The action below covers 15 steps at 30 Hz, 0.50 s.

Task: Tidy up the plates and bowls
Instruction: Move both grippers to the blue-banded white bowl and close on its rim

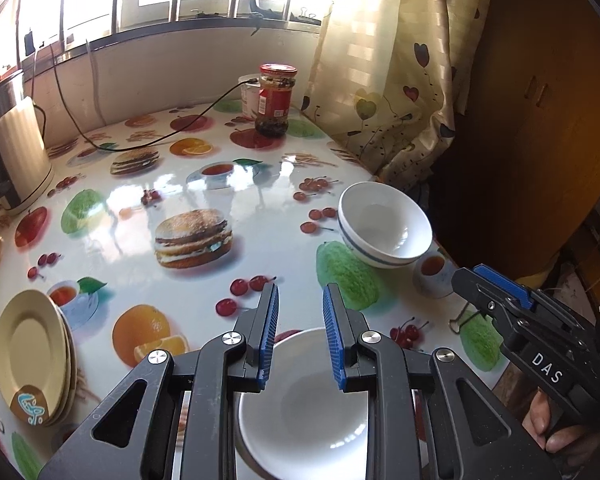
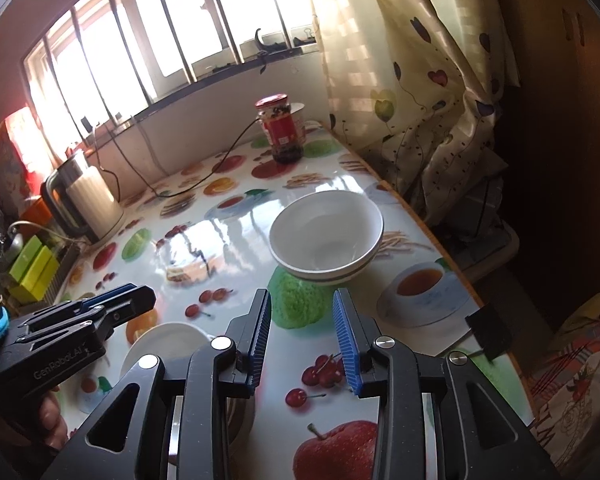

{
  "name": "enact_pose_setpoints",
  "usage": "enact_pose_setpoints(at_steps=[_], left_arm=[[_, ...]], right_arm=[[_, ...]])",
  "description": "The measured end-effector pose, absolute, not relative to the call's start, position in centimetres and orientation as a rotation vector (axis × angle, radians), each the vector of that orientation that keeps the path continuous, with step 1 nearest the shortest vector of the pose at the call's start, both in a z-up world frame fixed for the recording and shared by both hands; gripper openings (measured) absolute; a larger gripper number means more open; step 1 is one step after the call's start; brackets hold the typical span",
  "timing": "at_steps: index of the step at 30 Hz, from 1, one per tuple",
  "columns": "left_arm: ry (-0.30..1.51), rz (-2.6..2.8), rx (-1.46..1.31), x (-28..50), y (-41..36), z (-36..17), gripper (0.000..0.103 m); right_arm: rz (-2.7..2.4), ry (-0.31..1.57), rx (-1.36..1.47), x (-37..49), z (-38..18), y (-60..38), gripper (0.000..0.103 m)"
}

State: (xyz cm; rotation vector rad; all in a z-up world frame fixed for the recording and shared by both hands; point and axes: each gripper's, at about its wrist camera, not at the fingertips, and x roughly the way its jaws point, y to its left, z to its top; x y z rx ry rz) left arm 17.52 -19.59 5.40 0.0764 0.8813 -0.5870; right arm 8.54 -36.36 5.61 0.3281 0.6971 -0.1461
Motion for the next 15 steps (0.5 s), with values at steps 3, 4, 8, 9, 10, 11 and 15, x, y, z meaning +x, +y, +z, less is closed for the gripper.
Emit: enact_pose_setpoints(at_steps=[3, 4, 8, 9, 10, 11, 15], left_arm=[[0.881, -0.598, 0.084, 18.0, -20.5, 5.5, 0.024], [0.878, -0.6, 0.085, 18.1, -20.7, 5.6, 0.024], [0.874, -0.613, 0.093, 18.8, -21.9, 5.9, 0.024], [0.876, -0.615, 0.094, 18.9, -22.1, 5.9, 0.024], [0.878, -0.614, 0.095, 19.1, -22.4, 5.9, 0.024], [0.88, -0.619, 0.097, 19.3, -22.9, 5.9, 0.024], [0.89, -0.627, 0.104, 20.1, -24.2, 5.8, 0.024]], right_arm=[[-0.156, 0.692, 0.329, 8.8, 5.8, -37.1, 0.032], [-0.158, 0.691, 0.329, 8.9, 5.8, -37.3, 0.032], [-0.173, 0.69, 0.327, 9.5, 5.8, -38.4, 0.033], [-0.177, 0.69, 0.329, 9.6, 5.8, -38.7, 0.033], [-0.182, 0.69, 0.332, 9.8, 5.7, -39.0, 0.033], [-0.186, 0.691, 0.335, 10.0, 5.7, -39.4, 0.033], [-0.196, 0.7, 0.343, 10.8, 5.2, -40.4, 0.033]])
